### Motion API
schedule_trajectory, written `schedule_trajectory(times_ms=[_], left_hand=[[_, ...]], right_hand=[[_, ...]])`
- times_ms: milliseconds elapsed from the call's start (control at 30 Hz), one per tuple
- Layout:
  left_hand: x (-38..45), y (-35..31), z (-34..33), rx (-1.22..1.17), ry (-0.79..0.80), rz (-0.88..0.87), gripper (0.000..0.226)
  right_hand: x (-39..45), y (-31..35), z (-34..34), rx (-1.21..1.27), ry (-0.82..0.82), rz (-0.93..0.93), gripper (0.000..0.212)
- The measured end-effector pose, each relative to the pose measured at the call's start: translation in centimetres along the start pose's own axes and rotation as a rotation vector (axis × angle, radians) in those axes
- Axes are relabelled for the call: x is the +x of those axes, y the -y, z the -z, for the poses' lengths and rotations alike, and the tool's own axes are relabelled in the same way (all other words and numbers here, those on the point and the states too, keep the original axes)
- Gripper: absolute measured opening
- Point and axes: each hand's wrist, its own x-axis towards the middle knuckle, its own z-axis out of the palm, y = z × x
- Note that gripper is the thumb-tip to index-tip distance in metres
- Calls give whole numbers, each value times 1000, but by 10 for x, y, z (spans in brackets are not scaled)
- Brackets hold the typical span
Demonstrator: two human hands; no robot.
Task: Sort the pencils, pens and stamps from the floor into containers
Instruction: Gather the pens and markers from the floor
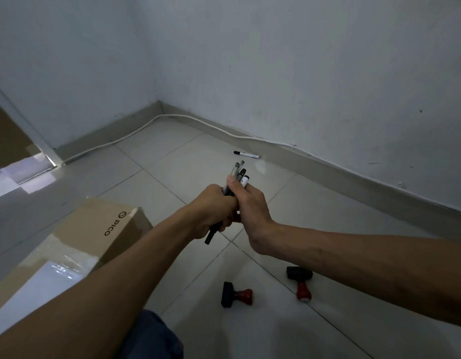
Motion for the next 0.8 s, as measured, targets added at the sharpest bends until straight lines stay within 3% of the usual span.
schedule_trajectory(times_ms=[233, 500, 733, 800], left_hand=[[4, 2, 1, 9, -18, 9, 11], [3, 4, 5, 44, -51, -45, 11], [6, 9, 10, 129, -48, -60, 43], [2, 8, 10, 144, -10, -65, 35]], right_hand=[[1, -2, 0, 28, 19, 7, 45], [10, 1, 1, -100, 10, 60, 45], [13, 10, 2, -122, 171, -182, 62], [13, 7, 3, -92, 200, -237, 57]])
